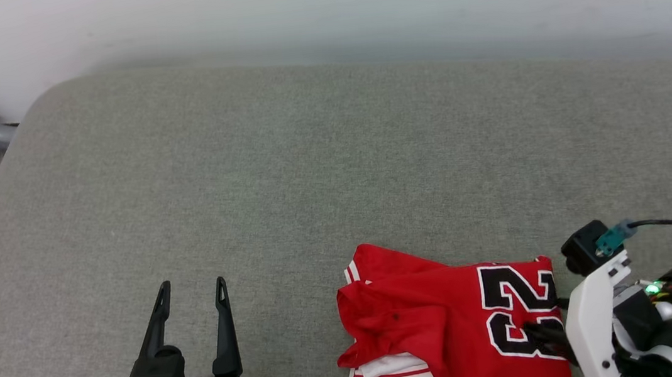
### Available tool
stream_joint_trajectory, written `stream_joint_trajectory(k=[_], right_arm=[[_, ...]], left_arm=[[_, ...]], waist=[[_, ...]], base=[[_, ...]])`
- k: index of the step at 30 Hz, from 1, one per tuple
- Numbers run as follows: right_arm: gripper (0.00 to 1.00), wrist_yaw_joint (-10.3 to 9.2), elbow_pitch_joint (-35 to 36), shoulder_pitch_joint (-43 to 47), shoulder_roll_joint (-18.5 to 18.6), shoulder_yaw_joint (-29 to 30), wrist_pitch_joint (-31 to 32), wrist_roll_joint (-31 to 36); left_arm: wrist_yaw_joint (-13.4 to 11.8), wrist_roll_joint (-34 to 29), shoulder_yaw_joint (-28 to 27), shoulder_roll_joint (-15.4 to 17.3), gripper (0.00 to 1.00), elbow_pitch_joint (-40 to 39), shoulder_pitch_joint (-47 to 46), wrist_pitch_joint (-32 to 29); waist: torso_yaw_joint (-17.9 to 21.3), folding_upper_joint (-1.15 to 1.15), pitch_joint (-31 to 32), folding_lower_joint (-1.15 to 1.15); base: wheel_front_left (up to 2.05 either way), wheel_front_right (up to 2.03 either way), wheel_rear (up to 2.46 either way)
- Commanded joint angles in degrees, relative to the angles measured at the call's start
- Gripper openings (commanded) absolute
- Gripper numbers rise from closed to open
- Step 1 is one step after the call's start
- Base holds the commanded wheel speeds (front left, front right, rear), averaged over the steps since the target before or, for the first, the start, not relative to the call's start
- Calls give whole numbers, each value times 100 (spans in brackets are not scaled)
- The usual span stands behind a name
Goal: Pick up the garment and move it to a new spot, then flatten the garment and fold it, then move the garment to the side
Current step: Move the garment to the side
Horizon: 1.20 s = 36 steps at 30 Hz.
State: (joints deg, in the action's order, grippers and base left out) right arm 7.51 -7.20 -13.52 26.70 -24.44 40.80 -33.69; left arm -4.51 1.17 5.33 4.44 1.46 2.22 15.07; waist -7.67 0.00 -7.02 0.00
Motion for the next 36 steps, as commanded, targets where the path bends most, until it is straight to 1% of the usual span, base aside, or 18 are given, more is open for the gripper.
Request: stream_joint_trajectory(k=[1, 7, 11, 12, 13, 14, 16, 17, 20, 21, 23, 24, 27, 28, 29, 32, 33, 36], right_arm=[[100, -5, -87, 24, -83, -75, -44, -48], [100, -3, -667, 132, -212, -517, -119, -105], [100, -1, -952, 171, -214, -727, -317, -151], [86, -1, -978, 169, -217, -759, -399, -164], [15, -1, -987, 154, -218, -794, -479, -176], [0, 6, -983, 128, -211, -830, -549, -199], [0, 4, -919, 47, -172, -847, -746, -220], [0, 4, -919, 47, -172, -847, -746, -220], [0, -5, -768, -99, -121, -789, -1058, -224], [0, -4, -621, -171, -93, -735, -1255, -193], [0, -4, -539, -191, -75, -714, -1326, -181], [0, -4, -388, -223, -13, -673, -1444, -126], [0, -5, -172, -249, 93, -623, -1535, -17], [0, -5, -172, -249, 93, -623, -1535, -17], [0, -5, -27, -305, 208, -588, -1580, 118], [0, -5, 149, -333, 314, -494, -1581, 242], [0, -5, 149, -333, 314, -494, -1581, 242], [0, -6, 277, -362, 443, -374, -1562, 344]], left_arm=[[21, -9, 11, -26, 100, -3, -90, 12], [29, -5, 44, -41, 100, 39, -222, 12], [36, 1, 52, -48, 100, 68, -266, 12], [37, 2, 46, -50, 100, 75, -252, 12], [35, 1, 42, -48, 100, 82, -234, 12], [31, 2, 33, -49, 100, 88, -206, 12], [19, -3, 22, -50, 100, 109, -145, 12], [19, -3, 22, -50, 100, 109, -145, 12], [29, -18, 23, -48, 100, 114, -107, 12], [37, -33, 25, -42, 100, 116, -62, 12], [37, -35, 23, -38, 100, 112, -43, 12], [24, -31, 5, -30, 100, 99, -21, 12], [22, -8, -38, -19, 100, 89, 32, 12], [22, -8, -38, -19, 100, 89, 32, 12], [18, 10, -74, -14, 100, 85, 82, 12], [14, 34, -125, -10, 100, 60, 95, 12], [14, 34, -125, -10, 100, 60, 95, 12], [28, 23, -145, 0, 100, 43, 101, 12]], waist=[[-70, 0, -109, 0], [-171, 0, -280, 0], [-206, 0, -293, 0], [-205, 0, -281, 0], [-200, 0, -263, 0], [-191, 0, -240, 0], [-161, 0, -184, 0], [-161, 0, -184, 0], [-93, 0, -102, 0], [-36, 0, -58, 0], [2, 0, -37, 0], [103, 0, -4, 0], [311, 0, 39, 0], [311, 0, 39, 0], [479, 0, 57, 0], [777, 0, 56, 0], [777, 0, 56, 0], [1076, 0, 35, 0]], base=[[0, 0, 0], [0, 0, 0], [0, 0, 0], [0, 0, 0], [0, 0, 0], [0, 0, 0], [0, 0, 0], [0, 0, 0], [0, 0, 0], [0, 0, 0], [0, 0, 0], [0, 0, 0], [0, 0, 0], [0, 0, 0], [0, 0, 0], [0, 0, 0], [0, 0, 0], [0, 0, 0]])
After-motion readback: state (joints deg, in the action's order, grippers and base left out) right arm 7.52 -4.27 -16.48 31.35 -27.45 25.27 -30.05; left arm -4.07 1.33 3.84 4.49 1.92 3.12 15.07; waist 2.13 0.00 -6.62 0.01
